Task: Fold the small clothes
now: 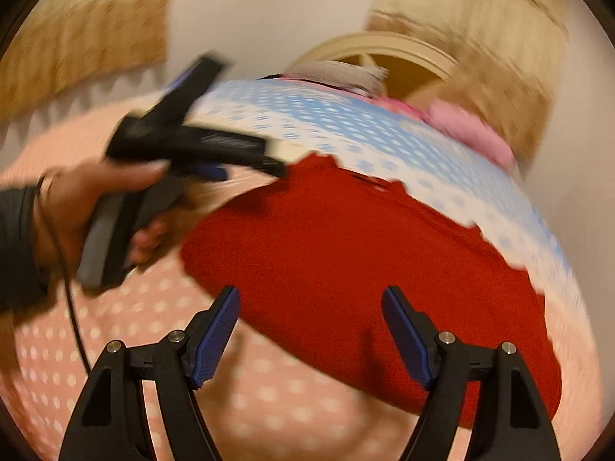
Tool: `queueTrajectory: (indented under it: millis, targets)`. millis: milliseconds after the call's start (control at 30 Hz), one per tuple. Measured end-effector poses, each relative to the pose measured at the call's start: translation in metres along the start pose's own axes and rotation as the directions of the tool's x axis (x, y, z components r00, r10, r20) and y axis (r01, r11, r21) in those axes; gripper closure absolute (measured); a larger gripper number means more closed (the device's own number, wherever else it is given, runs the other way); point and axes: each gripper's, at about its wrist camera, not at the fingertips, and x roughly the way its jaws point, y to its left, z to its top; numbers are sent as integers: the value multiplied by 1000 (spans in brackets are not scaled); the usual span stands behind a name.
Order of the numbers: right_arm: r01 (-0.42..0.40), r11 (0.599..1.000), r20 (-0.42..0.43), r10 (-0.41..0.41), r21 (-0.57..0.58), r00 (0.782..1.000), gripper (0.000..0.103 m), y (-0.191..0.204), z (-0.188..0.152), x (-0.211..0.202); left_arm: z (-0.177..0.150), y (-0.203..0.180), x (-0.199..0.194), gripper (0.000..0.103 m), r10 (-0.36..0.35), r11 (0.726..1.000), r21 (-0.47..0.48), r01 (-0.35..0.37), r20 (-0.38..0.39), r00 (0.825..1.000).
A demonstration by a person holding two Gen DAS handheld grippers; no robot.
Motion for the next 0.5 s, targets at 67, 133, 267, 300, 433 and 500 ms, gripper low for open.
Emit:
queueTrajectory:
  millis: [67,133,267,300,433,500]
  targets:
    - [-1,998,-1,1,-57,1000,26,18,2,6,0,-2,1,0,17,1000,13,-16,-4,1000]
    - [5,996,-4,-6,-90,1000,26,28,4,10,0,-2,2,0,22,1000,19,-22,-6,1000]
    - [27,989,-14,-30,-145,999,27,44,9,23,-1,1,1,0,-7,1000,-3,7,1,1000]
    - [35,988,-15,-38,-148,999,27,44,10,25,-1,2,1,0,-12,1000,-7,12,3,1000]
    - [74,984,-14,-77,-161,997,27,44,17,36,-1,4,0,0,-14,1000,-8,14,4,1000]
    - [62,984,-22,-66,-170,998,36,45,18,40,0,3,-1,0,-3,1000,3,3,2,1000]
